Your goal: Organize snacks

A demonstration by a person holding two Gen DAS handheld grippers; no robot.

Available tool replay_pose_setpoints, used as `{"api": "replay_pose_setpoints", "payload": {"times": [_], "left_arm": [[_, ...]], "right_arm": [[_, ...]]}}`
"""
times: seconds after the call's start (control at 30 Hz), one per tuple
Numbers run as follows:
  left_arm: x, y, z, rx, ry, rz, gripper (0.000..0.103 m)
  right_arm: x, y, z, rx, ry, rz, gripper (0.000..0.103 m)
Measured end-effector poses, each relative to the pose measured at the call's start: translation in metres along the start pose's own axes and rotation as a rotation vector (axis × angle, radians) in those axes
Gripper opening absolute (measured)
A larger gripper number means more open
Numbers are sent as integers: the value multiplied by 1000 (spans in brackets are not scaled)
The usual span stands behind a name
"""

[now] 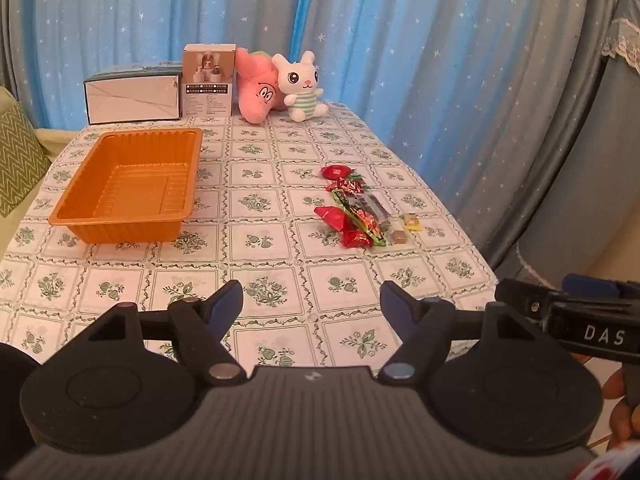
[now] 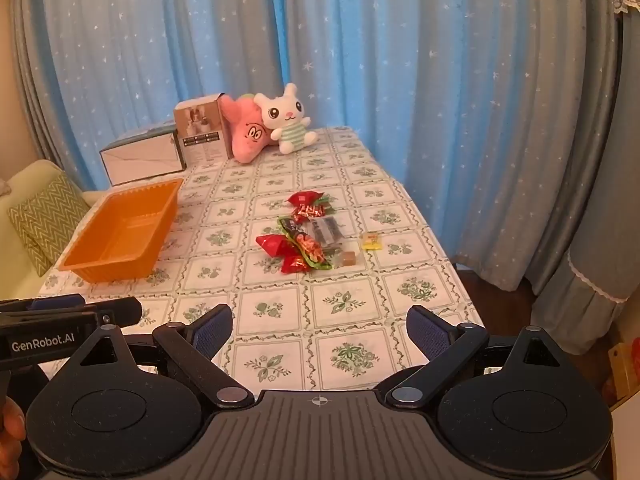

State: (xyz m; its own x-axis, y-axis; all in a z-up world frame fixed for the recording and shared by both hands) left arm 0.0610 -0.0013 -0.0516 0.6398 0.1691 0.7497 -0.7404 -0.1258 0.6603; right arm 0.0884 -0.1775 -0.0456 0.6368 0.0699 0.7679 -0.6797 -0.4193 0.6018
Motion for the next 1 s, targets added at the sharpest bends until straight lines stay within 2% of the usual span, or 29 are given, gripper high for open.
{"api": "replay_pose_setpoints", "payload": {"times": [0.1,0.17,0.33,1.0], "left_arm": [[-1,0,4,0,-13,7,73],[-2,1,-2,-3,18,2,73],[-6,-3,-1,-2,4,-17,73],[-4,-2,1,-3,-12,-9,72]], "right_arm": [[0,0,0,1,-2,1,94],[0,-1,0,1,-3,1,94],[0,0,-1,5,1,0,94],[-2,-3,1,-4,2,1,94]]}}
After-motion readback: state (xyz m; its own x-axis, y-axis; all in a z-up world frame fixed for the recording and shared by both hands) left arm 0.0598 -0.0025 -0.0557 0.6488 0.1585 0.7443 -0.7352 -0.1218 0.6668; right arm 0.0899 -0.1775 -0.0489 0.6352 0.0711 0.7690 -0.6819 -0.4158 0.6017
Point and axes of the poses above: each gripper's, at about its wrist camera, not at the fingertips, and y roughly against the way its jaws point, z to its right, x to its top, the point moved 8 cm from there along -y, roughly the way its jaws point, and after that the axes turned 8 degrees about x, right-handed, at the moved point
